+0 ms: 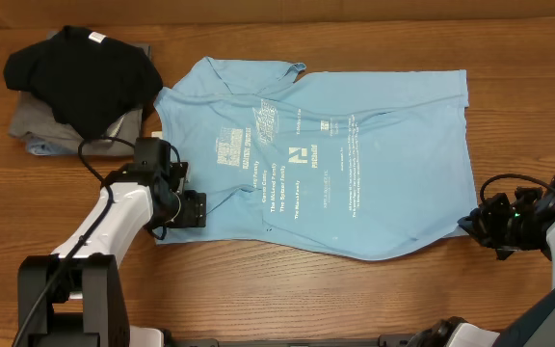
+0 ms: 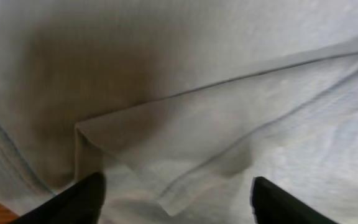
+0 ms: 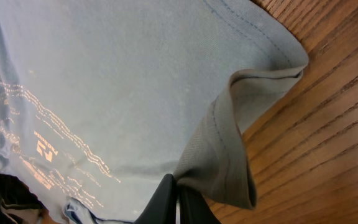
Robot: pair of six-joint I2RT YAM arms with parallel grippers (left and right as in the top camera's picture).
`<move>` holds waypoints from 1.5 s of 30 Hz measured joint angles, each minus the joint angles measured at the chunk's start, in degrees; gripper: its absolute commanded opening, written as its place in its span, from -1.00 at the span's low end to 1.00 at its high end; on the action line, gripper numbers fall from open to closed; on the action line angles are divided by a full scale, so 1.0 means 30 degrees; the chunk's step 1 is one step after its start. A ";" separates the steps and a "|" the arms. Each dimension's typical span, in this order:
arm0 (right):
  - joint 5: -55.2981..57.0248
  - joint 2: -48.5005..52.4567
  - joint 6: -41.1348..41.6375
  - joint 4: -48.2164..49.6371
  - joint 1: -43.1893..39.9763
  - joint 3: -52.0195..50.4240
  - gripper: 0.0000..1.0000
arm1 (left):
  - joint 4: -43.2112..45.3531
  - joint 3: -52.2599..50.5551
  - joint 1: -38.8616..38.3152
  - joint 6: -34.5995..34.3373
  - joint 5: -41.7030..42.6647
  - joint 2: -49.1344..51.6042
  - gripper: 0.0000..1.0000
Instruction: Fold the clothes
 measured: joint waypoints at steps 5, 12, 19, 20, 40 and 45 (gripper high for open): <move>0.0000 0.0000 0.0000 0.0160 0.0007 0.0000 -0.92 | 0.0532 -0.0415 0.0000 0.0277 -0.0175 0.0000 -0.17; 0.0000 0.0000 0.0000 0.0284 0.0007 0.0000 -0.92 | 0.0430 -0.0415 0.0000 0.0262 -0.0313 0.0000 -0.92; 0.0000 0.0000 -0.0007 0.0284 0.0007 0.0000 -0.92 | -0.1727 0.0583 0.0036 0.0211 -0.0313 0.0000 -0.91; 0.0000 0.0000 -0.0007 0.0284 0.0007 0.0000 -0.92 | -0.2047 0.0918 0.0051 0.0219 -0.0313 0.0000 -0.92; 0.3395 0.0007 0.2193 -0.1173 0.0007 0.0022 -0.92 | -0.6033 0.6528 0.0838 0.0204 -0.0539 0.0000 -0.92; 0.3694 0.0146 0.2455 -0.1290 0.0007 0.0022 -0.92 | -0.6390 0.6637 0.1013 0.0204 -0.0656 0.0000 -0.92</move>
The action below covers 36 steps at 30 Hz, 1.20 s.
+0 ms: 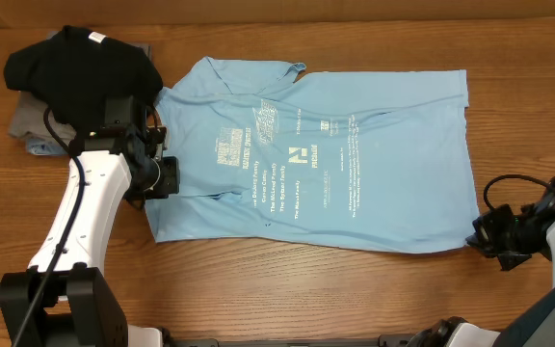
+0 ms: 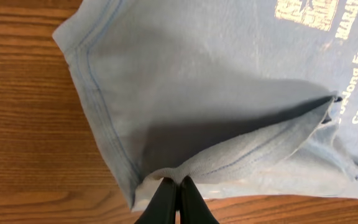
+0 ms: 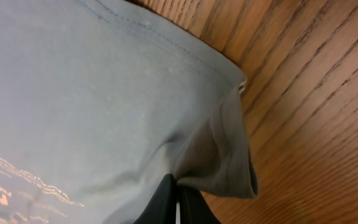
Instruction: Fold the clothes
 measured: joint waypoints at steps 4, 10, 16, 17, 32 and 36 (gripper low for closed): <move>-0.1515 0.0058 -0.0991 0.0561 -0.0007 0.0000 -0.92 | -0.0364 0.0066 0.0000 0.0000 -0.0036 0.0000 -0.92; -0.3330 0.0058 -0.0780 0.1195 0.0000 0.0000 -0.92 | -0.0423 0.1625 0.0000 0.0000 -0.0102 -0.0029 -0.92; -0.3789 0.0058 0.1042 0.3308 0.0000 0.0007 -0.92 | 0.0816 0.3126 0.0175 0.0000 -0.0117 -0.0226 -0.92; -0.3920 0.0066 0.1311 0.4000 0.0000 0.0007 -0.92 | 0.0969 0.3169 0.0182 0.0007 -0.0146 -0.0270 -0.92; -0.5479 0.0918 0.2528 1.1081 0.1894 0.0080 -0.92 | 0.2470 0.3191 0.0262 -0.0015 -0.0386 -0.0277 -0.92; -0.4969 0.1115 0.3089 1.2429 0.3009 0.0080 -0.92 | 0.2594 0.3191 0.0262 -0.0015 -0.0393 -0.0277 -0.92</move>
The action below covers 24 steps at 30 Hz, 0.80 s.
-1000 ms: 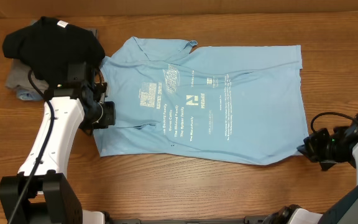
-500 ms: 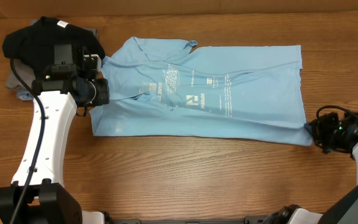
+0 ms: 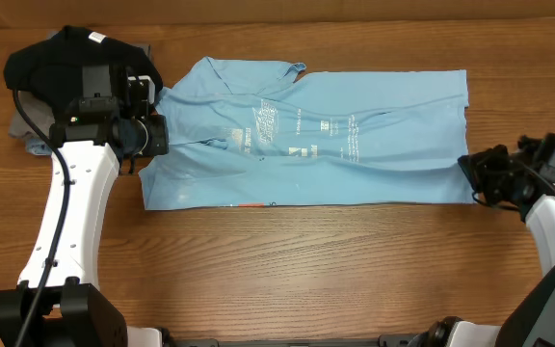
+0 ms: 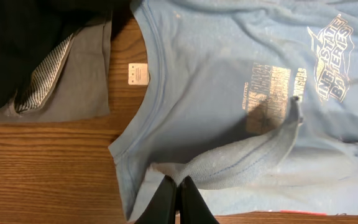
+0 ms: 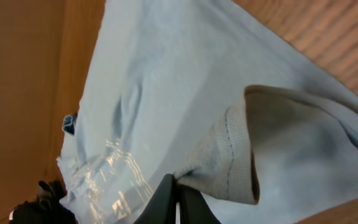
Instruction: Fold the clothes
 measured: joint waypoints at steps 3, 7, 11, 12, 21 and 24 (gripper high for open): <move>0.0539 0.0000 0.0525 0.0714 0.0168 0.0000 -0.92 | 0.0510 0.0000 0.0000 0.0000 -0.0007 0.0000 -0.92; 0.0933 0.0000 0.0911 0.1464 0.0168 0.0007 0.36 | 0.1231 0.0000 0.0000 0.0029 -0.0066 0.0000 -0.57; 0.0984 0.0000 0.0962 0.1523 0.0168 0.0022 0.87 | 0.1508 0.0000 0.0000 -0.0131 -0.0131 0.0000 0.42; 0.0976 0.0000 0.0845 0.1348 0.0168 0.0022 0.88 | 0.1494 0.0000 0.0000 -0.0124 -0.0138 0.0000 0.43; 0.1071 0.0000 0.0022 -0.2361 0.0168 0.0117 0.72 | -0.2025 0.0029 0.0000 -0.0189 -0.0219 0.0000 0.43; 0.2492 0.0007 -0.0291 -0.5005 0.0168 0.0138 0.53 | -0.3483 -0.0240 0.0000 -0.0197 -0.0197 0.0000 0.46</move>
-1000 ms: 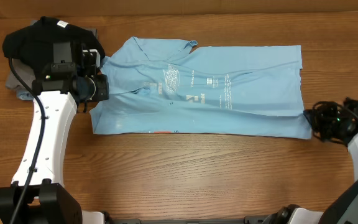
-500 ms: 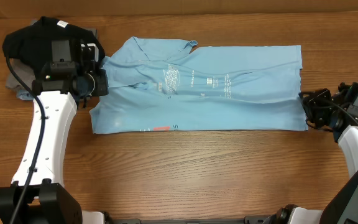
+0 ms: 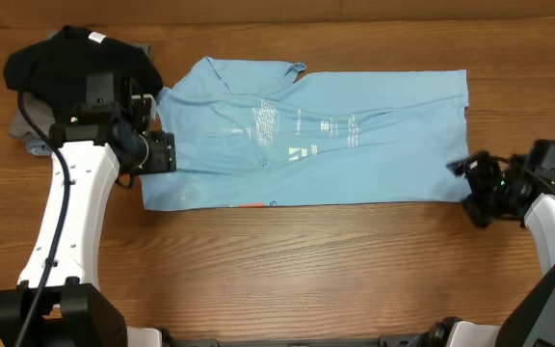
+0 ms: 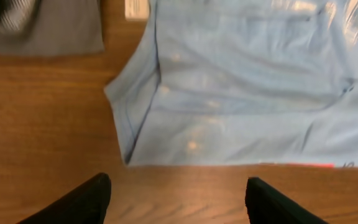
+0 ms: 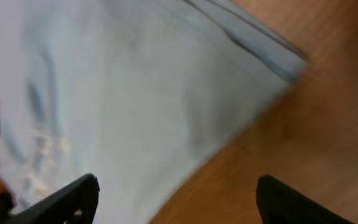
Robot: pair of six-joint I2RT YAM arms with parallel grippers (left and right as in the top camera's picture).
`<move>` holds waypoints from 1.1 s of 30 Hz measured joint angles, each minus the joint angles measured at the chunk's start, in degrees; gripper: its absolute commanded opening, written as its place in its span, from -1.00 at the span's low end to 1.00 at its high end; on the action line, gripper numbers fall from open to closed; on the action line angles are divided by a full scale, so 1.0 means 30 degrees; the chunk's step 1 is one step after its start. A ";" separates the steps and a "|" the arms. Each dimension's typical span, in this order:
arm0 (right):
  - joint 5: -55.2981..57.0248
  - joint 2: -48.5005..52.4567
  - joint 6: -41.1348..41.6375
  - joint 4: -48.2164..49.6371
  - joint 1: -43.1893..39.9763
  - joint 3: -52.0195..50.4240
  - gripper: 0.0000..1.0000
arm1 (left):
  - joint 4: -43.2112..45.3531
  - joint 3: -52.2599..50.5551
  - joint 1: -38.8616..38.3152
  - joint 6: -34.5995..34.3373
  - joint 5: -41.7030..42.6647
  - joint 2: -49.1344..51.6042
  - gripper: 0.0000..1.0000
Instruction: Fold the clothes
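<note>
The light blue T-shirt (image 3: pixel 316 135) lies on the table, its near half folded up over the far half, with a straight near edge. My left gripper (image 3: pixel 162 152) is open over the shirt's left end, beside the sleeve (image 4: pixel 132 106), holding nothing. At the shirt's near right corner (image 5: pixel 284 59) my right gripper (image 3: pixel 477 183) also stands open and empty. White print (image 3: pixel 297 130) shows on the folded cloth.
A black garment (image 3: pixel 80 72) lies heaped on a grey one (image 3: pixel 27 125) at the far left of the wooden table (image 3: pixel 306 270). The grey cloth's edge (image 4: pixel 48 31) sits just left of the blue shirt's collar.
Both grippers have opened and let go of the shirt's hem. The left one now sits slightly nearer the table's front; the right one has drawn back off the corner. The shirt lies folded.
At first the left gripper stood open on the shirt's near left while the right held the near right corner. Then both were shut on the near hem. Later they held the hem over the far half, and now the fold lies released.
</note>
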 measured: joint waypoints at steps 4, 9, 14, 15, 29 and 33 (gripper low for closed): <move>0.2368 0.0058 -0.0226 -0.1013 0.0000 0.0000 0.28 | 0.0481 -0.2178 0.0000 -0.0284 0.0131 0.0029 0.50; 0.3818 0.0226 -0.0306 0.0379 0.0000 -0.0095 0.13 | 0.3490 -0.5617 0.0000 -0.0809 0.0262 0.0525 0.50; 0.3541 0.1290 -0.0321 0.1647 0.0000 -0.0750 0.11 | 0.6091 -0.7599 0.0000 -0.1421 0.0299 0.1355 0.37; 0.3381 0.1610 -0.0386 0.1778 0.0000 -0.0882 0.11 | 0.6178 -0.7701 0.0000 -0.1515 0.0291 0.1588 0.28; 0.1566 0.3045 -0.1406 0.0408 -0.0444 -0.0831 -0.92 | 0.5705 -0.7206 0.0452 -0.2018 0.0437 0.2980 -0.91; 0.2455 0.1552 -0.0889 -0.3308 -0.1457 -0.0816 -0.92 | 0.3366 -0.7082 0.1406 -0.2025 0.0423 0.3031 -0.91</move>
